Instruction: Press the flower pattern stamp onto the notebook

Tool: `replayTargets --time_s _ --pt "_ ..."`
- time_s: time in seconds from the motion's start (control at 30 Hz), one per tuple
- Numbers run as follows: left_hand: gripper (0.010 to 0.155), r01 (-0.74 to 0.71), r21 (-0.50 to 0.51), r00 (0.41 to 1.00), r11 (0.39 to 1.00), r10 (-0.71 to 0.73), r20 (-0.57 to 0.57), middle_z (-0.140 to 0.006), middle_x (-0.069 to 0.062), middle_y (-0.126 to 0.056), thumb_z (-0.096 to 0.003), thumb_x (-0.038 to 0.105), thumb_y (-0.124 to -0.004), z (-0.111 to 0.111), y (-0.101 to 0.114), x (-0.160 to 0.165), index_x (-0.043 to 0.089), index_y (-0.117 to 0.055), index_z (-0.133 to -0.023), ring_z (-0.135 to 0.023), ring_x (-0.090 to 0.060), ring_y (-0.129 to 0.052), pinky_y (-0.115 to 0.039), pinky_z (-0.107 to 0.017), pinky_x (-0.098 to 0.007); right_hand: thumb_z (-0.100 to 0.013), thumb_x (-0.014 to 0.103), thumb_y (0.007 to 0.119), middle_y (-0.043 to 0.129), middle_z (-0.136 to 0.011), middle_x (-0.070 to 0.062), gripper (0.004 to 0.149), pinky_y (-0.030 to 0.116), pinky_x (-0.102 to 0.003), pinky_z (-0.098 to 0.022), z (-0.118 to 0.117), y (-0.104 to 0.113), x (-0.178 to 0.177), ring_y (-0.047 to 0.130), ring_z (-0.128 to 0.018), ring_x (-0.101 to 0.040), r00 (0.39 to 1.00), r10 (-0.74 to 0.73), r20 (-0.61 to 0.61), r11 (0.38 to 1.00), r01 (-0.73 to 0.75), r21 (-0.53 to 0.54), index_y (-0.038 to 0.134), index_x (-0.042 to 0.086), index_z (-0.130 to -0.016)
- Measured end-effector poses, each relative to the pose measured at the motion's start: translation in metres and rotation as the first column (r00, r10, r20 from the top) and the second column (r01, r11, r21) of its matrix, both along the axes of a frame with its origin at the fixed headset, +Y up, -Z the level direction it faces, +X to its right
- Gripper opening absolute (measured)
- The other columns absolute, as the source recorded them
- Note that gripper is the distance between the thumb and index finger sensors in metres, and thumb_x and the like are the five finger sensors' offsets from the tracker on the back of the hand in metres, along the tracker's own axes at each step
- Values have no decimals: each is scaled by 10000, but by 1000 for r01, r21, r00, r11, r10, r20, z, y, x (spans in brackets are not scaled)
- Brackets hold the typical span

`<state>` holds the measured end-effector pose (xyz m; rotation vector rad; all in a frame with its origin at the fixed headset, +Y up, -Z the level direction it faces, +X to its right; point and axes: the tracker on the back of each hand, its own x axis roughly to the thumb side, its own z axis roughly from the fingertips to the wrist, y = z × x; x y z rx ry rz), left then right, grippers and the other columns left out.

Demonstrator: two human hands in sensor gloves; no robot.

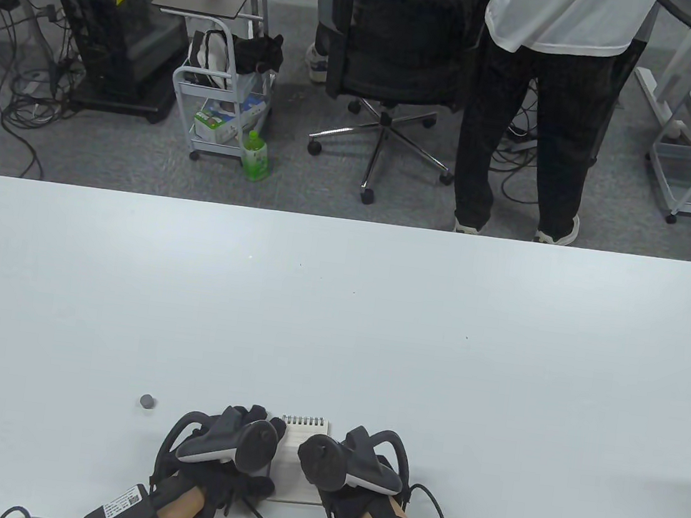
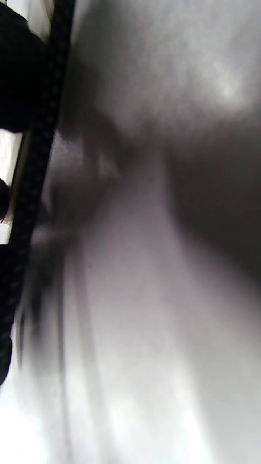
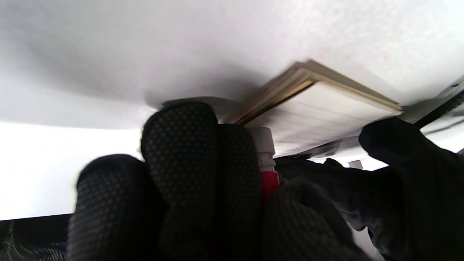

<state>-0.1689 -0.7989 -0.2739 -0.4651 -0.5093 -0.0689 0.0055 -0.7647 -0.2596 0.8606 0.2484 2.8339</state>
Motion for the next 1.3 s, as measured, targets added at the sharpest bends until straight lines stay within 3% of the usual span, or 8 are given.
replayTargets --time_s 0.47,0.6,0.67,0.73,0.87,0.93,1.03,1.3 --pt "894 -5 -8 1000 1000 5 -5 -1123 -176 -243 -363 629 -667 0 0 -1 234 -291 -1072 -1000 -477 -318 -407 -669 -662 -412 299 818 929 -704 -181 491 830 -539 -462 5 8 -7 1064 -536 -357 995 101 -17 990 -99 97 800 165 -884" --pt "894 -4 -4 1000 1000 4 -4 -1122 -178 -246 -363 632 -666 0 0 -1 234 -295 -1072 -1002 -481 -321 -409 -668 -664 -408 304 820 930 -704 -172 488 825 -543 -463 0 17 6 1064 -534 -348 1000 -17 7 997 16 76 806 173 -879" --pt "895 -3 3 1000 1000 3 0 -1123 -178 -254 -362 634 -667 -1 0 -1 230 -301 -1072 -1004 -487 -328 -415 -666 -666 -405 313 823 927 -713 -163 484 825 -540 -465 -5 26 21 1063 -538 -340 987 -155 45 985 151 80 814 185 -873" --pt "894 -7 4 1000 1000 7 2 -1121 -179 -257 -362 634 -667 -1 0 -1 228 -303 -1071 -1003 -490 -328 -413 -667 -666 -400 308 834 914 -732 -166 480 822 -539 -468 -10 30 36 1054 -554 -343 942 -320 99 946 313 84 826 187 -865" --pt "895 -16 -1 1000 1000 16 -1 -1121 -178 -253 -363 635 -670 -1 0 -1 230 -304 -1071 -1004 -488 -321 -408 -667 -667 -393 294 850 916 -717 -176 477 822 -538 -459 -25 30 77 1051 -528 -341 683 -683 259 719 691 72 840 167 -852" --pt "896 -18 -1 1000 1000 18 -1 -1122 -177 -253 -362 636 -670 -1 0 -1 232 -302 -1072 -1004 -487 -319 -406 -669 -668 -392 287 856 917 -710 -184 475 825 -535 -451 -30 24 93 1052 -517 -341 527 -780 337 578 813 66 844 160 -849" --pt "898 -19 -3 1000 1000 19 -1 -1122 -179 -255 -362 638 -672 -1 0 -1 232 -304 -1072 -1005 -487 -322 -406 -669 -668 -389 269 865 916 -709 -195 476 823 -539 -442 -37 12 108 1049 -512 -354 378 -823 423 436 899 45 845 145 -848" --pt "888 -56 -14 998 998 56 -9 -1123 -183 -341 -357 635 -685 -5 8 -7 213 -380 -1075 -991 -494 -412 -446 -659 -651 -388 263 869 919 -709 -196 477 830 -532 -434 -41 1 111 1054 -510 -346 348 -813 468 390 921 -7 844 140 -848"
